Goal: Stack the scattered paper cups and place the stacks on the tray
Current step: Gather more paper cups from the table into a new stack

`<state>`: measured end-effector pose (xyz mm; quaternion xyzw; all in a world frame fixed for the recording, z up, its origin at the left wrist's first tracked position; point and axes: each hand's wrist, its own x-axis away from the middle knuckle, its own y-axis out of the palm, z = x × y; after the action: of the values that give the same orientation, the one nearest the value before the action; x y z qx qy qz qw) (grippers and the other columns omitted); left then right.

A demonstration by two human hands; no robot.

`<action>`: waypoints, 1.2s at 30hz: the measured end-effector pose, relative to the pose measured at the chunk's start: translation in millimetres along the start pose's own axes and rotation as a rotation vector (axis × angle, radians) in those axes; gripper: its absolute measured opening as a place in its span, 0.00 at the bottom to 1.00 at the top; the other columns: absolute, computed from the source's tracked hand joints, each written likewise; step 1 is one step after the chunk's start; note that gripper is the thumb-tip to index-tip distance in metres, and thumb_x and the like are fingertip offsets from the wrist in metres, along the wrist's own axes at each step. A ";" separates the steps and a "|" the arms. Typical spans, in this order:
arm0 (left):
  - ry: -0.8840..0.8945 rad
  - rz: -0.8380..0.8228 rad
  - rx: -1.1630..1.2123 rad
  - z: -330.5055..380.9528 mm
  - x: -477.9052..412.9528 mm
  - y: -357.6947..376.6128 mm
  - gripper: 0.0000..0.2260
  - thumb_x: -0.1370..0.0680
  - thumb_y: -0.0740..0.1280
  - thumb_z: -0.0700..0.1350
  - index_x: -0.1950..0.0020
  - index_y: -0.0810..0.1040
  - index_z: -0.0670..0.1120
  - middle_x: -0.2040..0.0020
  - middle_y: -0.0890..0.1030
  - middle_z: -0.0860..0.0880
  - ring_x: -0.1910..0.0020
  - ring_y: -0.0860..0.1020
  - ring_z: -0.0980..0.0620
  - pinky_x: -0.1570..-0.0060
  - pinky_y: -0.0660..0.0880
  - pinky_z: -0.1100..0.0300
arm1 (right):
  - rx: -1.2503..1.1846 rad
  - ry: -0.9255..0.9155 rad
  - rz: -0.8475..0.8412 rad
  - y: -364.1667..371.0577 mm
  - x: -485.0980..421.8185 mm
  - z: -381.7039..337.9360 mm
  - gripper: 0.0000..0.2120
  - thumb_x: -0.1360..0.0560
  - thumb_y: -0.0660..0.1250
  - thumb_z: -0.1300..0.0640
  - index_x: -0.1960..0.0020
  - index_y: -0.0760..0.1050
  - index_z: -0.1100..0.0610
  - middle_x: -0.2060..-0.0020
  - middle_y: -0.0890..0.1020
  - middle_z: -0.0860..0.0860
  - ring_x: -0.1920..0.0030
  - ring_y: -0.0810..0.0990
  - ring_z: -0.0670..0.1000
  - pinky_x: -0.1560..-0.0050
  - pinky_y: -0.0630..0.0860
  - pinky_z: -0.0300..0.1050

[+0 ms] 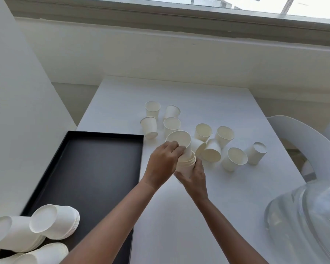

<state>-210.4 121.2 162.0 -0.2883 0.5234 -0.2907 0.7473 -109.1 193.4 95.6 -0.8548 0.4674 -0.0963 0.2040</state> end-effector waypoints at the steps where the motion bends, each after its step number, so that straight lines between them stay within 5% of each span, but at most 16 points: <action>1: -0.007 -0.014 0.016 0.4 0.9 0.1 0.07 0.33 0.71 0.33 0.56 0.81 0.40 0.66 0.80 0.45 0.67 0.79 0.45 0.70 0.76 0.60 | -0.001 -0.001 -0.003 -0.4 0.1 0.1 0.33 0.34 0.74 0.61 0.34 0.63 0.60 0.42 0.75 0.56 0.45 0.75 0.55 0.49 0.72 0.44; 7: -0.076 -0.177 0.134 3.0 8.3 2.8 0.07 0.28 0.65 0.36 0.53 0.81 0.40 0.61 0.81 0.44 0.58 0.79 0.42 0.67 0.74 0.58 | -0.016 -0.050 -0.016 -1.3 0.0 -3.9 0.31 0.33 0.75 0.58 0.36 0.64 0.60 0.44 0.76 0.55 0.46 0.77 0.54 0.50 0.74 0.44; 11: -0.211 -0.181 0.290 3.6 19.3 15.9 0.09 0.25 0.64 0.39 0.48 0.80 0.43 0.44 0.76 0.42 0.39 0.71 0.42 0.43 0.69 0.56 | -0.048 -0.057 -0.002 -2.4 -2.0 -6.3 0.30 0.33 0.75 0.56 0.37 0.65 0.61 0.45 0.76 0.55 0.47 0.77 0.54 0.52 0.72 0.42; 14: -0.423 -0.193 0.509 6.3 26.1 26.6 0.23 0.26 0.68 0.42 0.33 0.68 0.50 0.29 0.59 0.46 0.29 0.57 0.52 0.33 0.60 0.60 | -0.074 -0.072 0.005 -3.3 -3.5 -6.0 0.30 0.35 0.76 0.57 0.39 0.65 0.62 0.46 0.77 0.55 0.48 0.77 0.53 0.54 0.69 0.34; 17: -0.723 -0.179 0.815 11.7 29.1 37.0 0.42 0.30 0.73 0.42 0.26 0.48 0.48 0.31 0.59 0.50 0.30 0.60 0.55 0.36 0.66 0.60 | -0.081 -0.113 0.012 -3.0 -3.9 -6.6 0.29 0.36 0.76 0.63 0.40 0.66 0.62 0.45 0.77 0.55 0.46 0.77 0.54 0.55 0.69 0.31; 21: -0.927 -0.077 1.098 10.7 31.6 45.8 0.36 0.36 0.77 0.39 0.34 0.61 0.47 0.42 0.75 0.52 0.38 0.74 0.50 0.46 0.73 0.64 | -0.059 -0.222 -0.089 -8.4 -2.5 -9.5 0.34 0.35 0.75 0.64 0.33 0.63 0.62 0.39 0.74 0.52 0.39 0.73 0.49 0.43 0.70 0.34; 25: -0.956 -0.040 1.039 4.5 32.5 49.4 0.34 0.37 0.77 0.43 0.37 0.65 0.45 0.42 0.75 0.49 0.42 0.74 0.51 0.46 0.73 0.57 | 0.183 -0.403 -0.202 -31.5 -4.8 2.0 0.35 0.32 0.73 0.63 0.30 0.60 0.65 0.34 0.68 0.53 0.33 0.66 0.48 0.34 0.61 0.30; 27: -0.977 -0.018 1.004 0.3 33.1 51.9 0.30 0.35 0.77 0.40 0.39 0.64 0.48 0.44 0.74 0.50 0.44 0.73 0.50 0.48 0.71 0.58 | 0.355 -0.430 -0.158 -46.6 -10.0 12.6 0.32 0.31 0.70 0.66 0.31 0.61 0.67 0.34 0.69 0.59 0.32 0.67 0.55 0.32 0.64 0.40; 30: -0.999 -0.011 0.975 -6.4 37.4 54.5 0.30 0.35 0.78 0.42 0.41 0.63 0.50 0.47 0.74 0.53 0.47 0.73 0.52 0.51 0.70 0.62 | 0.504 -0.310 0.053 -65.4 -25.4 27.6 0.29 0.31 0.65 0.70 0.31 0.61 0.68 0.34 0.68 0.66 0.31 0.66 0.63 0.31 0.65 0.57; 36: -1.013 -0.049 0.957 -8.8 47.2 57.4 0.32 0.42 0.75 0.51 0.42 0.64 0.52 0.50 0.74 0.58 0.50 0.74 0.56 0.53 0.71 0.63 | 0.833 0.065 0.102 -100.0 -62.9 56.2 0.27 0.24 0.61 0.62 0.29 0.56 0.66 0.30 0.62 0.63 0.26 0.54 0.59 0.29 0.53 0.60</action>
<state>-197.8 123.5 88.3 -0.0390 -0.0820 -0.3356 0.9376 -47.4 308.7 90.7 -0.6715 0.4365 -0.2938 0.5218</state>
